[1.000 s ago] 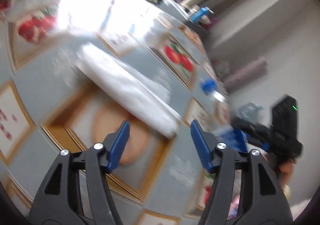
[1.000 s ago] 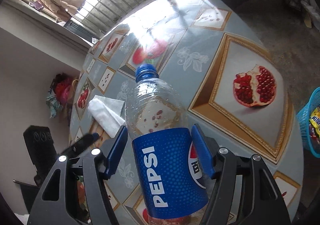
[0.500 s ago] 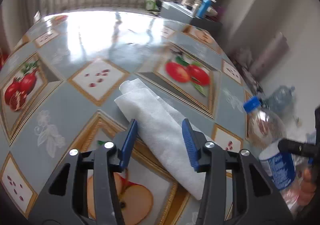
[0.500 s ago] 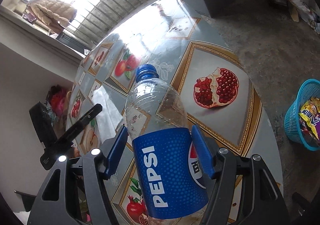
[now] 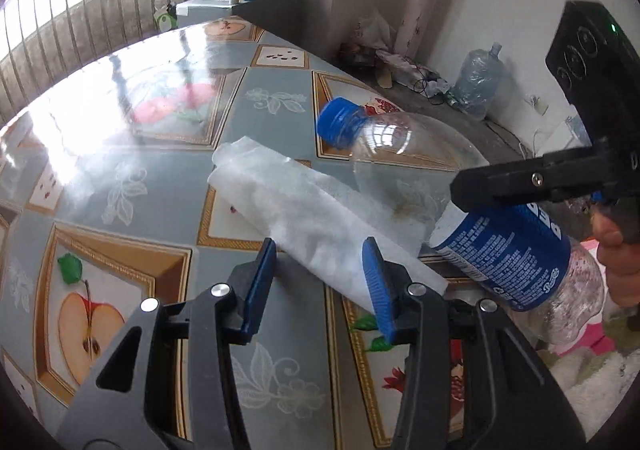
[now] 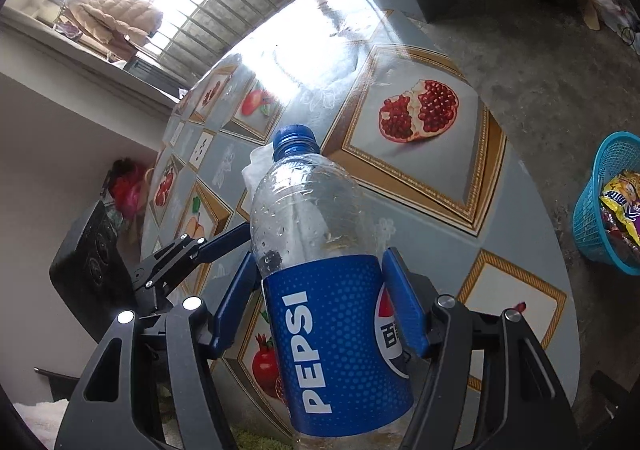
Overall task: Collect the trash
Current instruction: 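Hold the Pepsi bottle in the right tool while the left tool grasps the white tissue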
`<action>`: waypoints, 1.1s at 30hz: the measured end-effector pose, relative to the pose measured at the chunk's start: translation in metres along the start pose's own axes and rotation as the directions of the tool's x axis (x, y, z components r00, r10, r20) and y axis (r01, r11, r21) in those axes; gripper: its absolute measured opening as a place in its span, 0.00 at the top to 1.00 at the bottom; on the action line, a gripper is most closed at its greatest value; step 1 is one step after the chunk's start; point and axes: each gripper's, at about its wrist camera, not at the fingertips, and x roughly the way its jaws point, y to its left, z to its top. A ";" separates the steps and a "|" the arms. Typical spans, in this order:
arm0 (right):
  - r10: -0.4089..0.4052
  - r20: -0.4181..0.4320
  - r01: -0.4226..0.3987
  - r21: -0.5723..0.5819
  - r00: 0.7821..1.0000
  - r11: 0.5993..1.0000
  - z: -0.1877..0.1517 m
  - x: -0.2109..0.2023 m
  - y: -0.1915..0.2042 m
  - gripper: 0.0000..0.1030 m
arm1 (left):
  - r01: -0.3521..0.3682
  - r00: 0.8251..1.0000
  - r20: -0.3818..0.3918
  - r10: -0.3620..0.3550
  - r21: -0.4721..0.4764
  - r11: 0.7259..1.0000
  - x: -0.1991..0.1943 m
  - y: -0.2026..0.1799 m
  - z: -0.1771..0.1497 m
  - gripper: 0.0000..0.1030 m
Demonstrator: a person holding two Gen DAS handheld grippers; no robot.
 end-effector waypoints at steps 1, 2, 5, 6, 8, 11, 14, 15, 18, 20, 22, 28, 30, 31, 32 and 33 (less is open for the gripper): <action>-0.010 0.008 0.010 -0.001 1.000 1.000 -0.002 -0.003 -0.002 0.38 | 0.021 1.000 -0.004 -0.021 -0.038 0.999 -0.004 0.004 -0.003 0.58; -0.034 0.023 0.034 -0.003 0.999 0.999 -0.004 -0.009 -0.005 0.38 | 0.042 0.999 -0.006 -0.042 -0.087 0.995 -0.005 0.010 -0.005 0.58; -0.085 0.062 0.085 0.006 0.994 0.996 -0.008 -0.022 -0.015 0.38 | 0.022 1.000 0.005 -0.022 -0.234 0.972 -0.009 0.027 -0.006 0.40; -0.093 0.070 0.092 0.016 0.993 0.996 -0.007 -0.025 -0.019 0.38 | -0.008 1.000 0.007 0.010 -0.259 0.966 -0.008 0.028 -0.003 0.35; -0.107 0.086 0.104 0.044 0.990 0.994 -0.007 -0.032 -0.029 0.38 | -0.043 0.999 -0.004 0.044 -0.277 0.960 0.000 0.027 0.007 0.34; -0.107 0.103 0.100 0.073 0.989 0.992 -0.007 -0.036 -0.038 0.38 | -0.127 0.992 -0.026 0.124 -0.223 0.966 0.017 0.012 0.022 0.30; -0.098 0.110 0.091 0.070 0.989 0.993 -0.007 -0.033 -0.036 0.38 | -0.222 0.975 -0.043 0.219 -0.079 0.972 0.029 -0.008 0.024 0.29; -0.093 0.107 0.087 0.058 0.990 0.994 -0.006 -0.031 -0.034 0.38 | -0.247 0.968 -0.045 0.246 -0.037 0.968 0.032 -0.012 0.024 0.29; -0.077 0.093 0.075 0.029 0.993 0.997 -0.005 -0.027 -0.029 0.38 | -0.265 0.964 -0.022 0.266 0.022 0.964 0.028 -0.014 0.017 0.29; -0.055 0.083 0.052 0.031 0.995 0.998 -0.003 -0.024 -0.029 0.38 | -0.253 0.967 -0.038 0.253 0.000 0.967 0.022 -0.004 0.011 0.28; -0.031 0.072 0.029 0.033 0.997 0.999 -0.002 -0.020 -0.028 0.38 | -0.268 0.962 -0.052 0.266 -0.025 0.963 0.013 0.009 0.005 0.29; 0.022 0.037 -0.023 0.028 0.999 0.999 -0.002 -0.011 -0.021 0.38 | -0.322 0.944 -0.088 0.319 -0.013 0.947 -0.020 0.035 -0.019 0.34; 0.029 0.030 -0.030 0.026 0.999 0.999 0.000 -0.009 -0.019 0.38 | -0.330 0.940 -0.099 0.325 -0.037 0.943 -0.029 0.046 -0.023 0.37; 0.032 0.026 -0.033 0.024 0.999 0.999 0.000 -0.008 -0.020 0.38 | -0.338 0.938 -0.100 0.332 -0.049 0.940 -0.034 0.051 -0.025 0.38; 0.036 0.023 -0.037 0.021 0.999 0.999 0.001 -0.007 -0.019 0.38 | -0.343 0.937 -0.095 0.337 -0.055 0.938 -0.038 0.055 -0.029 0.39; 0.040 0.021 -0.040 0.021 0.999 0.999 0.001 -0.007 -0.018 0.38 | -0.346 0.936 -0.088 0.340 -0.065 0.936 -0.043 0.059 -0.031 0.42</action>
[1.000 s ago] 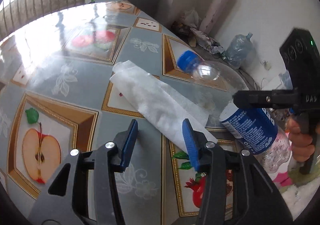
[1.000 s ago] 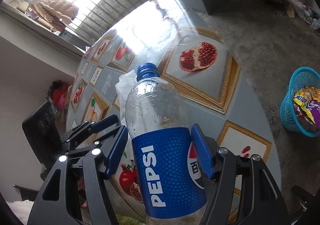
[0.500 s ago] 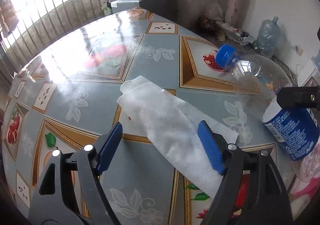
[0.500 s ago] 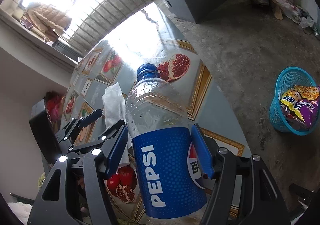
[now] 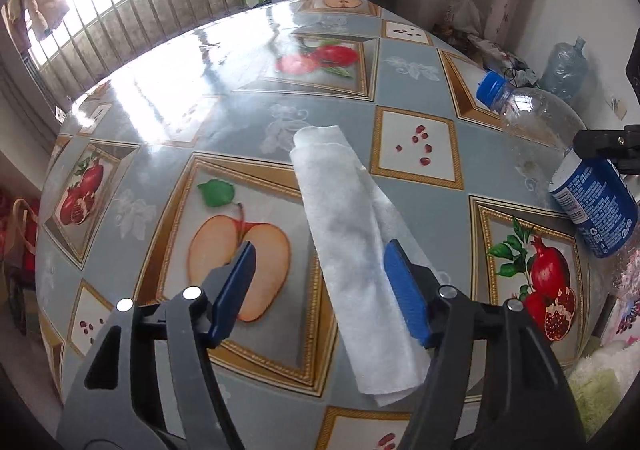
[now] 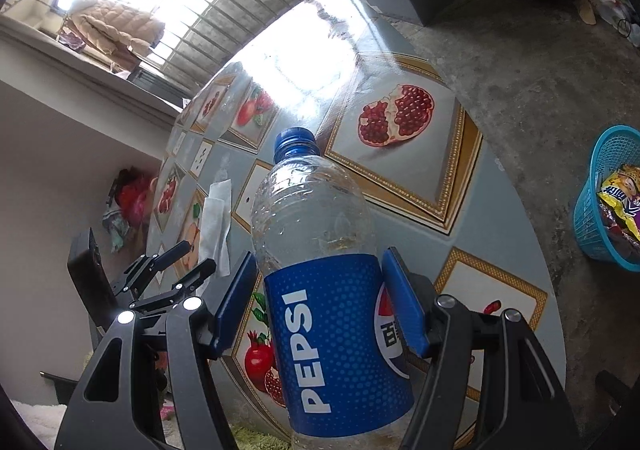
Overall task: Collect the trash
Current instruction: 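Hold the Pepsi bottle in the right tool while the left tool grasps the white tissue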
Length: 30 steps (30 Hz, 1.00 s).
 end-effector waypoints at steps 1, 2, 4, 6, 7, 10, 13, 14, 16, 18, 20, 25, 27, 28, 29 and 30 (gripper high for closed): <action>0.002 -0.002 -0.002 0.001 1.000 1.000 0.000 0.001 0.000 0.38 | -0.004 1.000 0.003 0.004 -0.012 1.000 -0.002 0.005 -0.001 0.46; 0.004 -0.003 -0.004 0.001 1.000 1.000 0.001 0.001 0.000 0.38 | -0.011 1.000 0.004 0.011 -0.024 1.000 -0.004 0.008 -0.001 0.47; 0.004 -0.006 -0.004 -0.002 1.000 1.000 0.003 0.001 -0.001 0.38 | -0.015 1.000 0.015 0.016 -0.060 0.998 -0.010 0.019 -0.004 0.56; 0.000 -0.006 0.000 -0.006 1.000 1.000 0.003 0.002 0.000 0.38 | 0.011 1.000 0.026 -0.008 -0.119 0.993 -0.012 0.030 -0.004 0.65; -0.003 -0.006 0.003 -0.008 1.000 1.000 0.003 0.002 0.001 0.38 | 0.038 0.999 0.028 -0.034 -0.157 0.987 -0.012 0.037 -0.005 0.72; -0.012 -0.004 0.012 -0.012 1.000 1.000 0.003 0.003 0.003 0.38 | 0.098 0.995 0.028 -0.094 -0.229 0.969 -0.007 0.043 -0.008 0.85; -0.021 -0.004 0.021 -0.011 1.000 1.000 0.002 0.003 0.006 0.38 | 0.115 0.993 0.038 -0.109 -0.236 0.965 -0.007 0.042 -0.012 0.93; -0.023 -0.007 0.023 -0.010 1.000 1.000 0.002 0.003 0.006 0.38 | 0.126 0.992 0.041 -0.120 -0.233 0.964 -0.009 0.041 -0.013 0.94; -0.026 -0.018 0.026 -0.008 0.999 1.000 0.001 0.003 0.008 0.38 | 0.163 0.987 0.047 -0.156 -0.227 0.960 -0.017 0.033 -0.018 0.96; -0.030 -0.033 0.029 -0.010 0.999 1.000 0.002 0.003 0.010 0.38 | 0.219 0.976 0.046 -0.214 -0.223 0.950 -0.023 0.023 -0.021 0.96; -0.039 -0.039 0.039 -0.013 0.998 0.999 0.002 0.002 0.011 0.38 | 0.268 0.963 0.034 -0.268 -0.225 0.937 -0.026 0.017 -0.026 0.96; -0.056 -0.051 0.055 -0.023 0.997 0.998 0.002 0.002 0.012 0.38 | 0.281 0.959 0.018 -0.283 -0.202 0.938 -0.031 -0.001 -0.035 0.92; -0.073 -0.056 0.070 -0.040 0.996 0.997 0.003 0.003 0.015 0.38 | 0.291 0.956 0.023 -0.292 -0.213 0.933 -0.029 -0.002 -0.036 0.85; -0.081 -0.059 0.078 -0.048 0.995 0.996 0.003 0.003 0.016 0.38 | 0.289 0.957 0.023 -0.291 -0.218 0.932 -0.028 -0.002 -0.036 0.80; -0.094 -0.061 0.091 -0.060 0.994 0.994 0.004 0.004 0.019 0.38 | 0.282 0.959 0.024 -0.284 -0.218 0.934 -0.027 -0.002 -0.035 0.78; -0.106 -0.062 0.102 -0.070 0.992 0.992 0.004 0.004 0.021 0.38 | 0.274 0.961 0.026 -0.275 -0.215 0.937 -0.028 -0.002 -0.036 0.74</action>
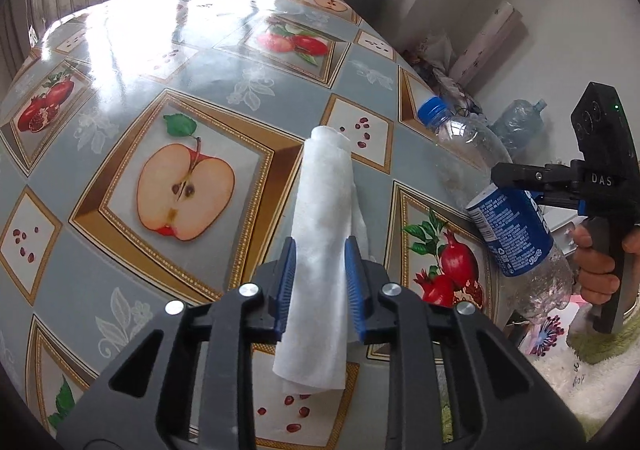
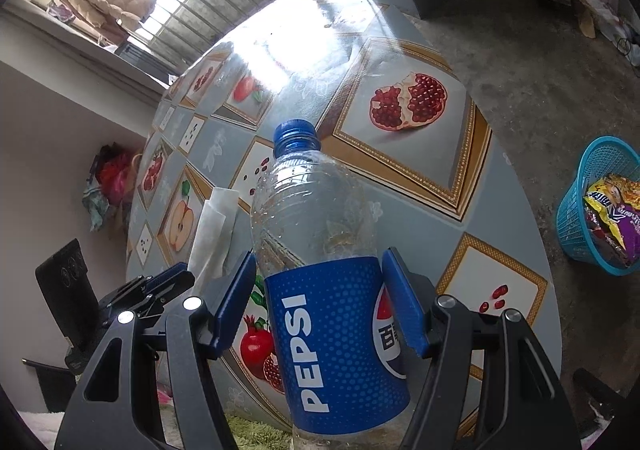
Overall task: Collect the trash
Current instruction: 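Hold the Pepsi bottle in the right tool while the left tool grasps the white tissue, then lift the white tissue with the left tool while the right tool carries the Pepsi bottle toward the wastebasket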
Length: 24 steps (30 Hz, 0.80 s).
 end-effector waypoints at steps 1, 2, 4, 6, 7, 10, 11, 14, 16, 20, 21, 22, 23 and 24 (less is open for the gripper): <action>-0.012 -0.001 0.012 -0.008 1.000 1.000 0.000 0.000 0.003 0.38 | -0.008 1.000 0.003 0.008 0.004 1.000 0.000 -0.001 0.000 0.70; -0.025 -0.001 0.024 -0.017 1.000 1.000 0.000 -0.001 0.005 0.38 | -0.012 1.000 0.004 0.012 0.008 1.000 0.001 -0.002 0.001 0.68; -0.047 -0.002 0.047 -0.036 0.999 0.998 -0.002 -0.001 0.008 0.38 | -0.042 0.999 0.011 0.041 0.023 0.999 0.002 -0.005 0.002 0.64; -0.062 -0.002 0.062 -0.055 0.998 0.997 -0.004 -0.002 0.011 0.38 | -0.081 0.997 0.011 0.080 0.044 0.996 0.007 -0.009 0.005 0.64; -0.069 -0.003 0.069 -0.064 0.998 0.996 -0.005 -0.003 0.013 0.38 | -0.097 0.995 0.009 0.097 0.053 0.994 0.008 -0.010 0.005 0.63; -0.089 -0.005 0.088 -0.092 0.996 0.992 -0.007 -0.004 0.016 0.35 | -0.100 0.995 -0.007 0.101 0.063 0.993 0.015 -0.014 0.006 0.63; -0.094 -0.006 0.093 -0.100 0.996 0.991 -0.008 -0.005 0.017 0.34 | -0.103 0.995 -0.006 0.103 0.064 0.993 0.017 -0.015 0.006 0.63; -0.112 -0.010 0.110 -0.125 0.994 0.986 -0.011 -0.007 0.021 0.34 | -0.137 0.991 0.004 0.137 0.092 0.986 0.021 -0.021 0.006 0.63; -0.121 -0.011 0.118 -0.138 0.993 0.983 -0.013 -0.008 0.022 0.33 | -0.146 0.989 0.012 0.145 0.102 0.984 0.022 -0.022 0.007 0.63; -0.137 -0.018 0.133 -0.149 0.990 0.980 -0.015 -0.007 0.021 0.33 | -0.171 0.985 0.023 0.169 0.117 0.978 0.025 -0.025 0.010 0.64; -0.140 -0.021 0.135 -0.148 0.990 0.980 -0.015 -0.005 0.020 0.33 | -0.179 0.984 0.026 0.177 0.119 0.977 0.027 -0.026 0.011 0.66; -0.142 -0.027 0.136 -0.144 0.990 0.980 -0.015 -0.004 0.019 0.33 | -0.186 0.983 0.028 0.184 0.121 0.975 0.027 -0.027 0.011 0.70; -0.142 -0.031 0.137 -0.140 0.989 0.981 -0.016 -0.002 0.018 0.33 | -0.193 0.981 0.031 0.190 0.124 0.973 0.028 -0.028 0.012 0.71; -0.144 -0.035 0.138 -0.138 0.989 0.981 -0.016 0.000 0.018 0.33 | -0.198 0.980 0.032 0.195 0.126 0.972 0.029 -0.028 0.012 0.73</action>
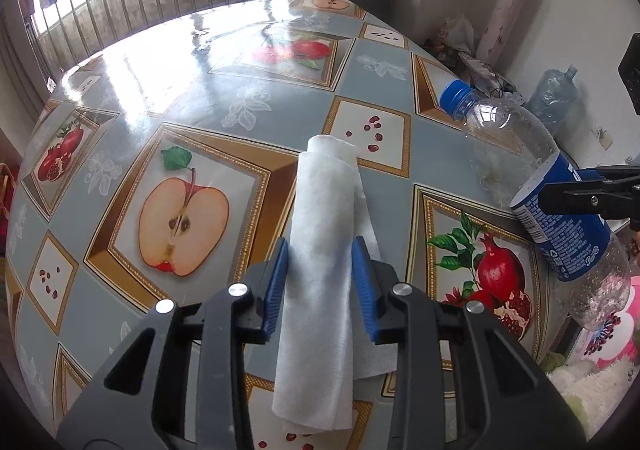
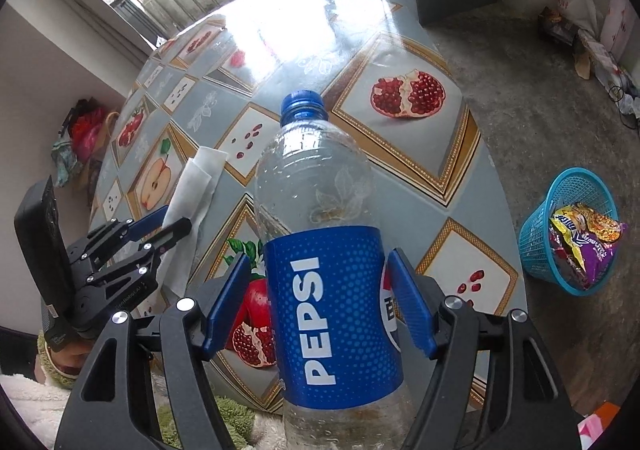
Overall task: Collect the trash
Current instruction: 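Lift the white tissue with the left tool while the right tool carries the Pepsi bottle toward the wastebasket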
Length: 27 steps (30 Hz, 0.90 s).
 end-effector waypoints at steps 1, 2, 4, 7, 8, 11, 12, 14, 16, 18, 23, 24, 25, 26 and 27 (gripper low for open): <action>-0.001 -0.003 0.001 0.001 1.000 1.000 0.000 0.001 0.000 0.33 | -0.004 1.000 0.000 0.004 0.001 1.000 0.000 0.001 0.001 0.76; -0.002 -0.007 0.002 0.002 1.000 1.000 -0.001 0.003 -0.001 0.33 | -0.009 1.000 0.000 0.009 0.002 1.000 0.000 0.001 0.001 0.77; 0.000 -0.019 0.000 0.004 1.000 1.000 -0.001 0.006 -0.002 0.33 | -0.014 1.000 0.001 0.014 -0.002 1.000 0.002 0.001 0.004 0.81; 0.002 -0.036 -0.002 0.006 0.999 1.000 -0.001 0.011 -0.002 0.33 | -0.020 1.000 0.001 0.020 -0.004 1.000 0.003 0.002 0.007 0.84; 0.001 -0.038 -0.001 0.007 0.999 1.000 -0.001 0.012 -0.003 0.33 | -0.021 1.000 0.002 0.021 -0.003 1.000 0.004 0.002 0.007 0.84; 0.008 -0.037 -0.007 0.020 0.999 1.000 -0.002 0.013 -0.005 0.33 | -0.028 1.000 0.004 0.028 -0.008 1.000 0.003 0.004 0.007 0.88; 0.013 -0.037 -0.012 0.024 0.999 1.000 -0.002 0.014 -0.005 0.33 | -0.028 1.000 0.005 0.028 -0.008 1.000 0.004 0.004 0.007 0.89; 0.019 -0.036 -0.018 0.031 0.999 0.999 -0.002 0.014 -0.007 0.33 | -0.027 1.000 0.005 0.027 -0.009 1.000 0.004 0.005 0.007 0.90; 0.021 -0.039 -0.020 0.035 0.999 0.999 -0.002 0.015 -0.007 0.33 | -0.028 1.000 0.005 0.028 -0.007 1.000 0.004 0.005 0.007 0.91; 0.025 -0.040 -0.023 0.036 0.999 0.999 -0.003 0.015 -0.007 0.35 | -0.029 1.000 0.006 0.029 -0.007 1.000 0.004 0.004 0.007 0.91; 0.041 -0.043 -0.039 0.043 0.998 0.998 -0.004 0.016 -0.008 0.41 | -0.032 0.999 0.007 0.032 -0.003 0.999 0.004 0.005 0.008 0.92; 0.041 -0.041 -0.039 0.044 0.998 0.998 -0.004 0.016 -0.007 0.41 | -0.032 0.999 0.007 0.032 -0.004 0.999 0.004 0.005 0.008 0.92; 0.040 -0.039 -0.038 0.045 0.998 0.998 -0.004 0.016 -0.007 0.41 | -0.031 0.999 0.007 0.032 -0.004 0.999 0.004 0.005 0.008 0.93; 0.041 -0.038 -0.039 0.047 0.998 0.998 -0.004 0.016 -0.007 0.41 | -0.032 0.999 0.008 0.032 -0.005 0.999 0.004 0.005 0.008 0.93; 0.042 -0.036 -0.040 0.049 0.998 0.998 -0.004 0.016 -0.007 0.41 | -0.033 0.999 0.009 0.033 -0.004 0.999 0.004 0.005 0.008 0.95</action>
